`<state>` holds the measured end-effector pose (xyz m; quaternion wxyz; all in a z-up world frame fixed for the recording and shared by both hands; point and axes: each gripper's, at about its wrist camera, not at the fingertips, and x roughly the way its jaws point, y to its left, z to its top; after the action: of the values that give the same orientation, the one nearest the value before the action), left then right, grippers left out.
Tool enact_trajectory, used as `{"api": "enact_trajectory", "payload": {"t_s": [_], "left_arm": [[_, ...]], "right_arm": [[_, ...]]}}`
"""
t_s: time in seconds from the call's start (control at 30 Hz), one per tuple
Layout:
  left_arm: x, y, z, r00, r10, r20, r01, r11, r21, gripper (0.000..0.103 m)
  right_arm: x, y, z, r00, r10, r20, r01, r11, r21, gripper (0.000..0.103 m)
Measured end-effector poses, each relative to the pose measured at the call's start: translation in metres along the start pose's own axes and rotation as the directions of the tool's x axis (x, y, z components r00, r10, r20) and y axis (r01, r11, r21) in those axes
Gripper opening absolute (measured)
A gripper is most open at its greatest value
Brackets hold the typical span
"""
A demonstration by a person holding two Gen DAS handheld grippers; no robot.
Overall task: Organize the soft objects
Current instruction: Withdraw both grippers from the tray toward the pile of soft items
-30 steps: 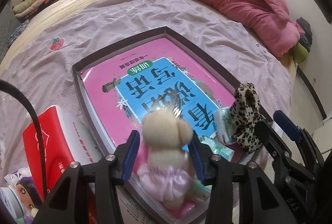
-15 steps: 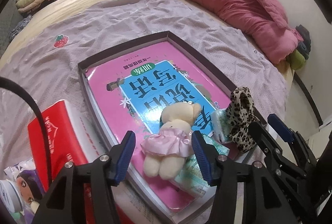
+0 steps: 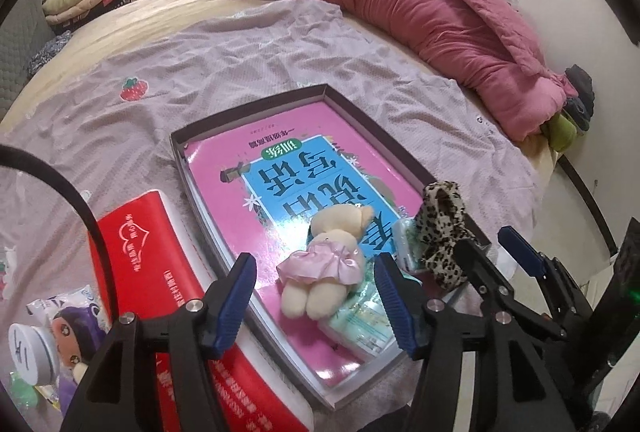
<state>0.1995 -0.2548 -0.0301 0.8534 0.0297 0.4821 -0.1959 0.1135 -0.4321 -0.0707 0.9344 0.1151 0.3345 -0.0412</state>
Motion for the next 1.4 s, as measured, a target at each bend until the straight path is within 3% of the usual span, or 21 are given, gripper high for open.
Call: {"api": "enact_trajectory", "payload": {"t_s": [1.1, 1.4], "left_arm": [[-0.097, 0.013, -0.054, 0.992, 0.081, 0.095, -0.079, 0.997, -0.027, 0.066], [-0.125, 0.022, -0.062, 0.987, 0.100, 0.128, -0.096, 0.995, -0.039, 0.066]], "right_arm": [[-0.086, 0.045, 0.015, 0.992, -0.063, 0.111, 0.075, 0.992, -0.098, 0.075], [-0.109, 0.058, 0.021, 0.988, -0.047, 0.150, 0.065, 0.991, -0.115, 0.075]]}}
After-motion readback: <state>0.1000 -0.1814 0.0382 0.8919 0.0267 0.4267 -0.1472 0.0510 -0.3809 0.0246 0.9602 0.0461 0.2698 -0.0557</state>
